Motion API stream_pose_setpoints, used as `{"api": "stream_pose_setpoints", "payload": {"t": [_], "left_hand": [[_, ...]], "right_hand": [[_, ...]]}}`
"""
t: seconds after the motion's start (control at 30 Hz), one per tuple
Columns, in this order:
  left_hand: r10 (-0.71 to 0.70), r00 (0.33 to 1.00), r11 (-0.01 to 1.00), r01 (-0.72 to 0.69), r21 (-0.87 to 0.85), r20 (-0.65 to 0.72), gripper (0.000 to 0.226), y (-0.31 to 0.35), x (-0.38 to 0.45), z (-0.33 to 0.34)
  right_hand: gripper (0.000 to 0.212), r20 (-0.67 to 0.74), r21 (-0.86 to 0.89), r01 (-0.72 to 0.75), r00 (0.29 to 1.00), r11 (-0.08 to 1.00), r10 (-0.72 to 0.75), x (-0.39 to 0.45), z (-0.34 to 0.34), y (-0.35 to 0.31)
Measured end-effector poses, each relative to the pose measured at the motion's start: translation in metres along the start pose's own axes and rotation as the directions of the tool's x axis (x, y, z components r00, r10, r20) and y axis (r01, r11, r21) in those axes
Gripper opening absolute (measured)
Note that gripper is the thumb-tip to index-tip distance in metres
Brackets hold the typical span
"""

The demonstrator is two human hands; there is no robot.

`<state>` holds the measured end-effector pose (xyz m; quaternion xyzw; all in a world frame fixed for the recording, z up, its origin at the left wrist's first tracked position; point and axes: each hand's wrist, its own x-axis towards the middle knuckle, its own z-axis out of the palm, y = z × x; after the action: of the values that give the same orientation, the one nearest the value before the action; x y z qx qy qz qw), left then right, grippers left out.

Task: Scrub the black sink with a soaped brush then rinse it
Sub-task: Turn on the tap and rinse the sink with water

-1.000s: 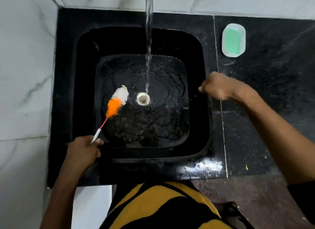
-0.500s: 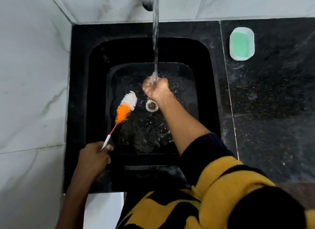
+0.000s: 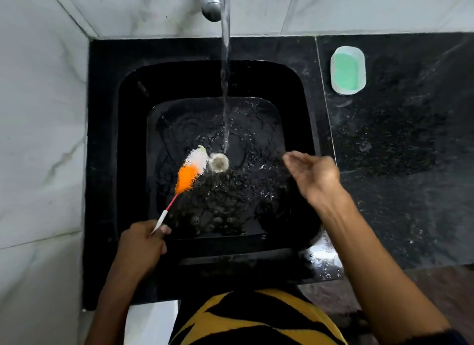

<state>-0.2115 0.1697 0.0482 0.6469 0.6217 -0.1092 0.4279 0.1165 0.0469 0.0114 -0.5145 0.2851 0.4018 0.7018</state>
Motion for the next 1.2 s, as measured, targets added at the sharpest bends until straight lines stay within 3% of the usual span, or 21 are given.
{"api": "stream_pose_setpoints", "payload": {"t": [0.1,0.27,0.4,0.57,0.67,0.87,0.97,1.07,1.2], "left_hand": [[-0.003,1.0,1.0,0.003,-0.002,0.003,0.027,0.002,0.001,0.0],[-0.01,1.0,1.0,0.01,-0.021,-0.003,0.026,0.006,0.001,0.001],[-0.002,1.0,1.0,0.002,-0.02,-0.008,0.029,0.006,-0.001,0.002],[-0.02,1.0,0.998,0.019,-0.064,-0.015,0.027,0.002,-0.004,0.004],[-0.031,0.999,0.996,0.029,-0.088,-0.023,0.026,-0.001,-0.006,0.007],[-0.057,0.998,0.992,0.054,-0.116,-0.023,0.028,-0.002,-0.007,0.014],[-0.06,0.998,0.991,0.057,-0.121,-0.021,0.026,0.001,-0.01,0.016],[-0.056,0.998,0.991,0.053,-0.124,-0.02,0.026,0.005,-0.011,0.017],[-0.044,0.999,0.99,0.04,-0.133,-0.027,0.026,0.006,-0.011,0.017]], "right_hand": [[0.022,-0.057,-0.137,0.072,0.995,0.988,-0.08,-0.004,-0.008,-0.03],[0.024,0.039,-0.318,0.048,0.999,0.947,-0.038,0.015,0.025,-0.077],[0.023,0.126,-0.387,0.069,0.992,0.919,-0.022,0.033,0.073,-0.105],[0.045,0.173,-0.375,0.041,0.984,0.926,0.026,0.043,0.103,-0.123],[0.033,0.154,-0.414,0.011,0.986,0.91,0.058,0.04,0.105,-0.101],[0.034,0.19,-0.387,-0.235,0.926,0.891,0.327,0.021,0.129,0.007],[0.035,0.166,-0.34,-0.314,0.908,0.887,0.385,0.022,0.154,0.052],[0.04,0.18,-0.301,-0.339,0.898,0.892,0.402,0.027,0.168,0.073],[0.029,0.251,-0.239,-0.41,0.85,0.88,0.464,0.031,0.146,0.068]]}}
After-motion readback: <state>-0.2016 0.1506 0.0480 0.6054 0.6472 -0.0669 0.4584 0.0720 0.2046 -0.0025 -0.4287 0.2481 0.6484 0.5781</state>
